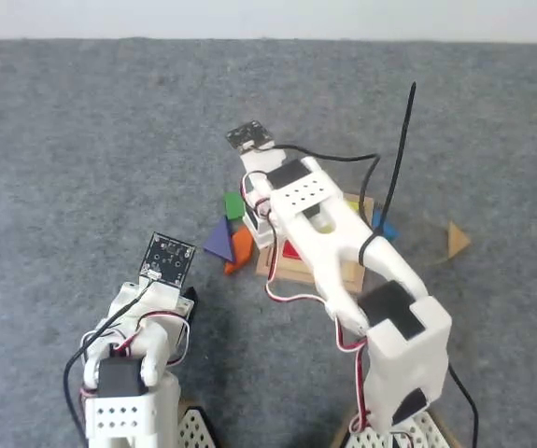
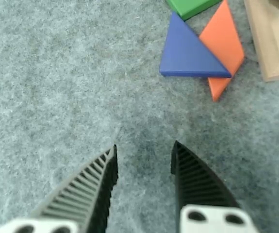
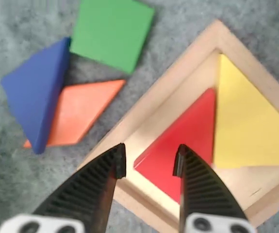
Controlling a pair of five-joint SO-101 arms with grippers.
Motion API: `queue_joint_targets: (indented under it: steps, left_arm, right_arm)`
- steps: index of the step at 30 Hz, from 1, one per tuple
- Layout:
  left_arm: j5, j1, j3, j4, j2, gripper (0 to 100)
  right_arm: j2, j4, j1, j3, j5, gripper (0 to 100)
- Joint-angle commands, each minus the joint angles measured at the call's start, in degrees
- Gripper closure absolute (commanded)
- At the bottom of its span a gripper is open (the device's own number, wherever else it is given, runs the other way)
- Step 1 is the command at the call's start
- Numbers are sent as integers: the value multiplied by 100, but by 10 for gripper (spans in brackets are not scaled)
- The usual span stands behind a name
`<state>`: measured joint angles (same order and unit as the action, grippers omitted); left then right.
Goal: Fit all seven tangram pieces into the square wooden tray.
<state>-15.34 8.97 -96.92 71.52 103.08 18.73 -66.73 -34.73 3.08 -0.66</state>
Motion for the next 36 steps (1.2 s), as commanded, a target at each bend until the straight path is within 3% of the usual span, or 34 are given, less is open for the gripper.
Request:
queue_joint_targets:
  steps: [1,4,11,23,36]
  left_arm:
    - [-44,35,48,44,70,830]
    - [-44,35,48,44,70,830]
    - [-44,35,48,44,70,830]
    - [-44,35,48,44,70,830]
    - [-44,35,48,44,70,830]
  right_arm:
    - [-470,330,-110,281,97,828]
    - [-549,426,-48,527,97,828]
    - [-1279,145,901,721,202,829]
    - [-2888,646,919,3138,1609,826]
    - [-2879,1103,971,3446,2611,825]
